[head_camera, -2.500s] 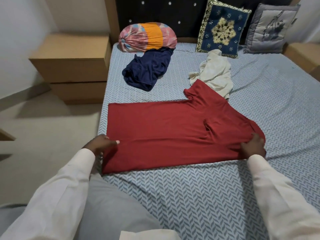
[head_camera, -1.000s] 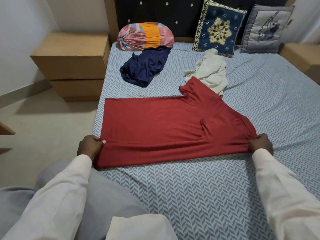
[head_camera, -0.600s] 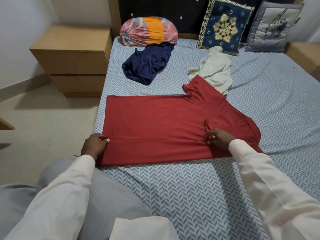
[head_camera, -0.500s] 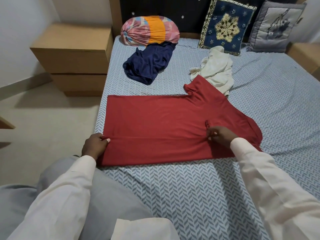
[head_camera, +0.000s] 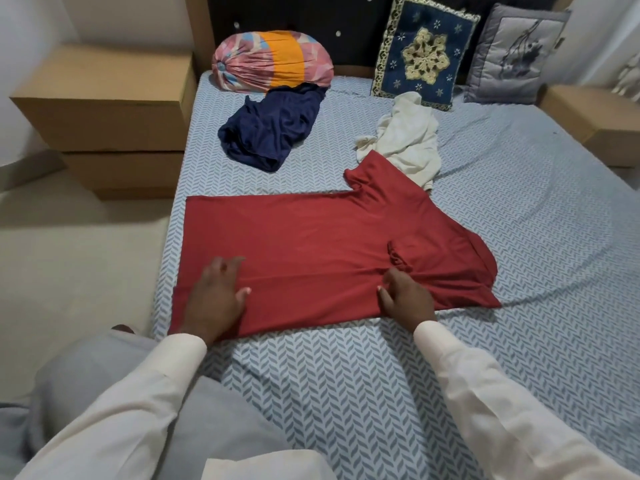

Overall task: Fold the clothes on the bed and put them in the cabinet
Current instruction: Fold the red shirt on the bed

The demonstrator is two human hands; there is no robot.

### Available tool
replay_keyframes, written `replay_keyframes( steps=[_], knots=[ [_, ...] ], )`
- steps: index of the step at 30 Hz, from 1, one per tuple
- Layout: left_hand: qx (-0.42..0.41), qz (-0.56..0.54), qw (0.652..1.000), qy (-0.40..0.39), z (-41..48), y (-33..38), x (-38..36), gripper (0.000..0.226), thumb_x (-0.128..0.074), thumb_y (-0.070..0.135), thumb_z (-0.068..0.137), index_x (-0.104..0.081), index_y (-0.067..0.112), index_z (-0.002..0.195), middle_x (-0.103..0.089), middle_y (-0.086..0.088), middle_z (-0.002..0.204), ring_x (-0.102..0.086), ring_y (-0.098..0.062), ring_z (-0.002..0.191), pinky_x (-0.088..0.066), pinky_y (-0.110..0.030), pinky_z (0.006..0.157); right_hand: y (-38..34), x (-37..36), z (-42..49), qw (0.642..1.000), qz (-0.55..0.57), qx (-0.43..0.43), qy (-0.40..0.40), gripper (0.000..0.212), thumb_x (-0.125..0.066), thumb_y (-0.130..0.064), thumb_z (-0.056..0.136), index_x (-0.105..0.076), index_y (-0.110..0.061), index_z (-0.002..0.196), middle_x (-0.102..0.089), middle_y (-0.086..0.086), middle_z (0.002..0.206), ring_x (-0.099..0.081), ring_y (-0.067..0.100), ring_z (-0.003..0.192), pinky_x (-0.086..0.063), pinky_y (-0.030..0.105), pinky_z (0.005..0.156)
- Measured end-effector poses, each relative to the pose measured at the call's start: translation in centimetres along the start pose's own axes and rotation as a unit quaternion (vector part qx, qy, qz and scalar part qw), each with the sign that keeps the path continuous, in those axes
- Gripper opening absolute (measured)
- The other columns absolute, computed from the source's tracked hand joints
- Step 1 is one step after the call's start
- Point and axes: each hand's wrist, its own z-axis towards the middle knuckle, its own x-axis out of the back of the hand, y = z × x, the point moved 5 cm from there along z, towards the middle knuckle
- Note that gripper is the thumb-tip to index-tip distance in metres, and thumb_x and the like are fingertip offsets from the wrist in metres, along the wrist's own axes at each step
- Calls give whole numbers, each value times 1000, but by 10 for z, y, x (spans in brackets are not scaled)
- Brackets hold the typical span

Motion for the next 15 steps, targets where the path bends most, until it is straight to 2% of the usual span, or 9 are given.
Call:
replay_keyframes(
  steps=[2,4,7,9,11,13,14,15],
  knots=[
    [-56,-39,990,-121,-4,42,-28,68,-64,40,87,-34,28,146,-43,-9,125,-49,-31,114,-46,-40,95,20,-3,-5,1000,2,-5,-27,16,-60,-34,85,-55,-19,88,-60,7,85,-60,31,80,-44,35,66],
    [-80,-10,972,-221,-10,71,-57,74,-58,50,89,-22,35,151,-40,-8,132,-47,-29,120,-44,-38,98,62,9,-3,998,13,-68,-4,23,-52,-33,81,-60,-14,92,-60,15,89,-60,36,86,-47,40,74],
    [-78,58,963,-251,-10,81,-73,82,-57,59,87,-13,39,153,-36,-7,136,-42,-28,124,-41,-38,100,129,42,0,967,18,-246,67,28,-56,-22,83,-59,-5,106,-58,27,103,-58,44,99,-47,46,85],
    [-60,61,961,-263,-7,77,-74,86,-58,63,83,-11,42,153,-34,-7,139,-40,-28,128,-40,-38,101,149,61,7,946,22,-309,92,29,-59,-20,88,-55,-4,113,-55,27,113,-56,43,106,-46,46,87],
    [-52,57,959,-273,-7,76,-76,88,-57,66,82,-9,45,152,-32,-7,141,-38,-28,130,-39,-38,102,147,69,32,955,39,-278,92,31,-59,-22,90,-57,-6,116,-57,24,118,-57,40,109,-46,43,90],
    [-44,52,959,-274,-9,77,-77,86,-52,70,83,-7,46,152,-30,-7,142,-36,-27,130,-38,-39,103,134,63,66,972,63,-223,34,40,-62,-23,90,-56,-8,127,-57,22,124,-58,37,111,-47,42,94],
    [-42,52,961,-270,-9,77,-78,85,-50,70,84,-7,45,152,-30,-7,141,-36,-27,129,-38,-39,103,128,54,85,973,83,-215,-10,48,-63,-22,90,-50,-9,135,-56,22,126,-61,37,106,-52,44,89],
    [-41,54,961,-267,-10,78,-79,84,-49,70,85,-7,45,153,-32,-6,140,-36,-26,127,-39,-39,103,123,45,97,966,118,-225,-49,56,-64,-19,91,-42,-11,142,-56,21,122,-65,36,94,-57,44,75]
  ],
)
